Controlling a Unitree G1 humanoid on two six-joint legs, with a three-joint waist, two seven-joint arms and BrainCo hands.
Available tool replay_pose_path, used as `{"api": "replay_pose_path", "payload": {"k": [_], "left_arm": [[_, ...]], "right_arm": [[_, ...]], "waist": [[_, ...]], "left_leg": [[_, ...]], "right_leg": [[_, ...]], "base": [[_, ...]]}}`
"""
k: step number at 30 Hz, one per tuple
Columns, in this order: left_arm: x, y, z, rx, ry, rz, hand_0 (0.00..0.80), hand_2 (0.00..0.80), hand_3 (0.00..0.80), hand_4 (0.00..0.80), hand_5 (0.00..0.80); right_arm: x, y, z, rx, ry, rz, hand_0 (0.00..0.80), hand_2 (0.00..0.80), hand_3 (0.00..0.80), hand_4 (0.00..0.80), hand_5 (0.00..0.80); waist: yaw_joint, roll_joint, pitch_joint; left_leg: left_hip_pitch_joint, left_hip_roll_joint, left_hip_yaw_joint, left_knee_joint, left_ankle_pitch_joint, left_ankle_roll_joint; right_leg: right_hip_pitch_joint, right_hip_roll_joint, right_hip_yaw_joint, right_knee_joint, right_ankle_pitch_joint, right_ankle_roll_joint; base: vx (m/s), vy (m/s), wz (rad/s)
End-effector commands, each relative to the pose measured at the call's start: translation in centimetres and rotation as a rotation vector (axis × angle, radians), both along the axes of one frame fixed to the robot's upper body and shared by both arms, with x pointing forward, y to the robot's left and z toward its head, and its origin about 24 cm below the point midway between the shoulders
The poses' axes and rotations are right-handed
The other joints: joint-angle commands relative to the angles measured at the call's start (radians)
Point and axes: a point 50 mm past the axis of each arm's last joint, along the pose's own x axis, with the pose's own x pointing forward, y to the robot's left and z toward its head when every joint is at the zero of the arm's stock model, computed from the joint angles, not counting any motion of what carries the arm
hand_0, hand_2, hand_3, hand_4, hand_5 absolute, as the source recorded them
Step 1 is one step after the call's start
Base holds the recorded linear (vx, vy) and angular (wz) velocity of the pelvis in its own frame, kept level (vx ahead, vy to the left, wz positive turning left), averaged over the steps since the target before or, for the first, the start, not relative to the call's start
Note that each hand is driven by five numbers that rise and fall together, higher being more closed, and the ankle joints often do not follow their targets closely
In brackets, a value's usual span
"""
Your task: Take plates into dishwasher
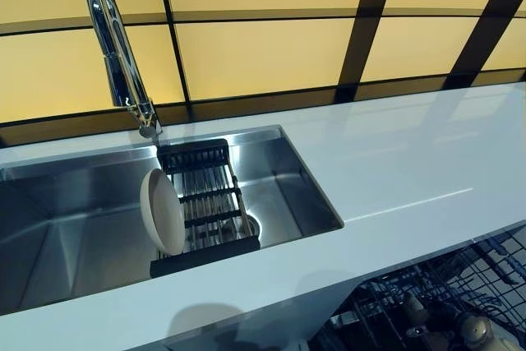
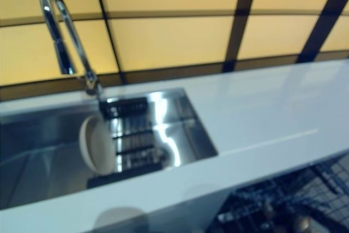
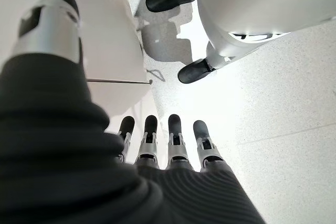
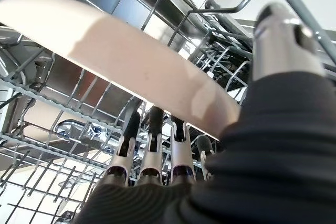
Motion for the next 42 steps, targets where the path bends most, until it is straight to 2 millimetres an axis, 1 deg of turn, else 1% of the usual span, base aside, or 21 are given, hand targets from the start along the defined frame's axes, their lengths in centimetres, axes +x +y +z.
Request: {"api": "replay_pose_path", "payload": {"k": [1,10,14,15,16,18,19,20,22,24,25,26,28,32,33,34,36,38,40,41,42], "left_arm": [[0.6,1.4,0.5,0.039,-0.008,0.015,0.0,0.0,0.0,0.0,0.0],[0.4,1.7,0.5,0.049,-0.001,0.025,0.0,0.0,0.0,0.0,0.0],[0.5,1.7,0.5,0.053,-0.001,0.029,0.0,0.0,0.0,0.0,0.0],[0.4,1.8,0.6,0.054,0.0,0.03,0.0,0.0,0.0,0.0,0.0],[0.4,1.8,0.6,0.054,0.0,0.029,0.0,0.0,0.0,0.0,0.0],[0.4,1.9,0.6,0.058,-0.001,0.032,0.0,0.0,0.0,0.0,0.0],[0.4,2.1,0.6,0.062,0.001,0.034,0.0,0.0,0.0,0.0,0.0],[0.4,2.1,0.7,0.062,0.001,0.033,0.0,0.0,0.0,0.0,0.0],[0.4,2.3,0.7,0.066,0.002,0.044,0.0,0.0,0.0,0.0,0.0],[0.5,2.3,0.8,0.065,0.001,0.05,0.0,0.0,0.0,0.0,0.0],[0.5,2.4,0.8,0.066,0.0,0.06,0.0,0.0,0.0,0.0,0.0],[0.5,2.5,0.8,0.067,-0.001,0.066,0.0,0.0,0.0,0.0,0.0],[0.5,2.5,0.8,0.066,-0.001,0.073,0.0,0.0,0.0,0.0,0.0],[0.3,2.7,0.8,0.069,0.0,0.091,0.0,0.0,0.0,0.0,0.0],[0.2,2.8,0.8,0.072,0.002,0.096,0.0,0.0,0.0,0.0,0.0],[0.2,2.7,0.8,0.073,0.003,0.096,0.0,0.0,0.0,0.0,0.0],[0.0,2.8,0.8,0.079,0.009,0.096,0.0,0.0,0.0,0.0,0.0],[-0.1,2.9,0.8,0.081,0.011,0.096,0.0,0.0,0.0,0.0,0.0],[-0.1,3.0,0.8,0.085,0.018,0.092,0.0,0.0,0.0,0.0,0.0],[-0.1,3.0,0.8,0.085,0.019,0.092,0.0,0.0,0.0,0.0,0.0],[-0.1,3.1,0.8,0.086,0.022,0.09,0.0,0.0,0.0,0.0,0.0]], "right_arm": [[1.8,-0.6,1.9,-0.022,-0.071,-0.009,0.0,0.0,0.0,0.0,0.0],[1.9,-2.0,3.7,-0.057,-0.084,-0.02,0.0,0.0,0.0,0.0,0.0],[2.1,-3.0,4.9,-0.084,-0.093,-0.034,0.0,0.0,0.0,0.0,0.0],[2.2,-3.5,5.6,-0.098,-0.103,-0.042,0.0,0.0,0.0,0.0,0.0],[2.2,-3.5,5.6,-0.098,-0.103,-0.042,0.0,0.0,0.0,0.0,0.0],[2.4,-4.4,7.0,-0.116,-0.123,-0.059,0.0,0.0,0.0,0.0,0.0],[2.6,-5.1,8.3,-0.132,-0.142,-0.073,0.0,0.0,0.0,0.0,0.0],[2.6,-5.2,8.5,-0.137,-0.15,-0.076,0.0,0.0,0.0,0.0,0.0],[3.0,-6.2,10.9,-0.154,-0.186,-0.09,0.0,0.0,0.0,0.0,0.0],[3.2,-6.7,12.2,-0.169,-0.209,-0.099,0.0,0.0,0.0,0.0,0.0],[3.4,-7.2,13.9,-0.181,-0.233,-0.107,0.0,0.0,0.0,0.0,0.0],[3.5,-7.5,14.8,-0.183,-0.249,-0.118,0.0,0.0,0.0,0.0,0.0],[3.5,-7.9,15.7,-0.188,-0.258,-0.132,0.0,0.0,0.0,0.0,0.0],[2.6,-9.7,18.1,-0.202,-0.234,-0.195,0.0,0.0,0.0,0.0,0.0],[2.2,-10.4,19.0,-0.209,-0.238,-0.216,0.0,0.0,0.0,0.0,0.0],[2.2,-10.5,19.1,-0.211,-0.239,-0.221,0.0,0.0,0.0,0.0,0.0],[1.5,-11.8,20.7,-0.256,-0.236,-0.278,0.0,0.0,0.0,0.0,0.0],[1.2,-12.3,21.4,-0.257,-0.239,-0.309,0.0,0.0,0.0,0.0,0.0],[0.9,-13.1,23.2,-0.269,-0.272,-0.372,0.0,0.0,0.0,0.0,0.0],[0.9,-13.2,23.4,-0.276,-0.282,-0.379,0.0,0.0,0.0,0.0,0.0],[0.9,-13.5,24.3,-0.294,-0.299,-0.391,0.0,0.0,0.0,0.0,0.0]], "waist": [[0.011,-0.045,-0.013],[0.003,-0.053,-0.017],[-0.003,-0.058,-0.017],[-0.005,-0.059,-0.017],[-0.005,-0.059,-0.017],[-0.009,-0.062,-0.015],[-0.014,-0.066,-0.014],[-0.014,-0.066,-0.014],[-0.025,-0.072,-0.012],[-0.031,-0.074,-0.011],[-0.037,-0.078,-0.013],[-0.04,-0.08,-0.014],[-0.043,-0.082,-0.016],[-0.049,-0.091,-0.023],[-0.05,-0.096,-0.027],[-0.05,-0.096,-0.028],[-0.045,-0.104,-0.034],[-0.043,-0.107,-0.035],[-0.035,-0.112,-0.039],[-0.034,-0.112,-0.04],[-0.029,-0.114,-0.042]], "left_leg": [[-0.016,-0.026,-0.086,-0.001,-0.027,0.014],[-0.012,-0.02,-0.073,-0.001,-0.027,0.013],[-0.011,-0.019,-0.071,-0.001,-0.027,0.013],[-0.009,-0.019,-0.069,-0.001,-0.028,0.013],[-0.009,-0.018,-0.069,-0.001,-0.028,0.013],[-0.007,-0.017,-0.066,-0.001,-0.027,0.013],[-0.006,-0.015,-0.063,-0.001,-0.027,0.013],[-0.006,-0.015,-0.063,-0.001,-0.028,0.013],[-0.004,-0.014,-0.058,-0.001,-0.027,0.013],[-0.001,-0.014,-0.055,-0.001,-0.027,0.013],[-0.001,-0.014,-0.052,-0.001,-0.027,0.014],[0.0,-0.014,-0.051,-0.001,-0.028,0.014],[0.001,-0.013,-0.048,-0.001,-0.028,0.014],[0.0,-0.013,-0.045,-0.001,-0.028,0.015],[-0.001,-0.013,-0.045,-0.001,-0.028,0.015],[-0.001,-0.013,-0.045,-0.001,-0.028,0.015],[-0.002,-0.011,-0.046,-0.001,-0.029,0.015],[-0.004,-0.01,-0.047,-0.001,-0.028,0.014],[-0.006,-0.011,-0.053,-0.001,-0.028,0.014],[-0.006,-0.011,-0.054,-0.001,-0.028,0.014],[-0.007,-0.012,-0.057,-0.001,-0.028,0.013]], "right_leg": [[0.011,-0.036,-0.051,0.005,0.023,0.108],[0.013,-0.032,-0.044,0.004,0.024,0.108],[0.013,-0.028,-0.037,0.004,0.026,0.107],[0.014,-0.026,-0.035,0.004,0.027,0.107],[0.014,-0.026,-0.035,0.004,0.027,0.107],[0.014,-0.024,-0.03,0.004,0.029,0.107],[0.014,-0.021,-0.026,0.004,0.031,0.106],[0.014,-0.021,-0.025,0.004,0.031,0.106],[0.013,-0.016,-0.017,0.005,0.035,0.106],[0.012,-0.013,-0.012,0.006,0.037,0.105],[0.012,-0.01,-0.006,0.006,0.038,0.105],[0.012,-0.008,-0.003,0.005,0.038,0.104],[0.013,-0.006,0.0,0.005,0.038,0.104],[0.012,0.001,0.008,0.006,0.038,0.103],[0.013,0.002,0.009,0.005,0.038,0.103],[0.012,0.002,0.009,0.005,0.038,0.103],[0.013,0.003,0.009,0.003,0.037,0.102],[0.013,0.004,0.008,0.003,0.037,0.102],[0.014,0.006,0.007,0.003,0.035,0.101],[0.014,0.006,0.007,0.003,0.035,0.101],[0.016,0.007,0.005,0.003,0.033,0.1]], "base": [[0.0,0.0,0.0],[0.0,0.0,0.0],[0.0,0.0,0.0],[0.0,0.0,0.0],[0.0,0.0,0.0],[0.0,0.0,0.0],[0.0,0.0,0.0],[0.0,0.0,0.0],[0.0,0.0,0.0],[0.002,0.004,-0.02],[0.004,0.012,-0.09],[0.003,0.011,-0.1],[0.003,0.009,-0.08],[0.007,0.011,-0.08],[0.0,0.0,0.0],[0.0,0.0,0.0],[0.0,0.0,0.0],[0.0,0.0,0.0],[0.0,0.0,0.0],[0.0,0.0,0.0],[0.0,0.0,0.0]]}}
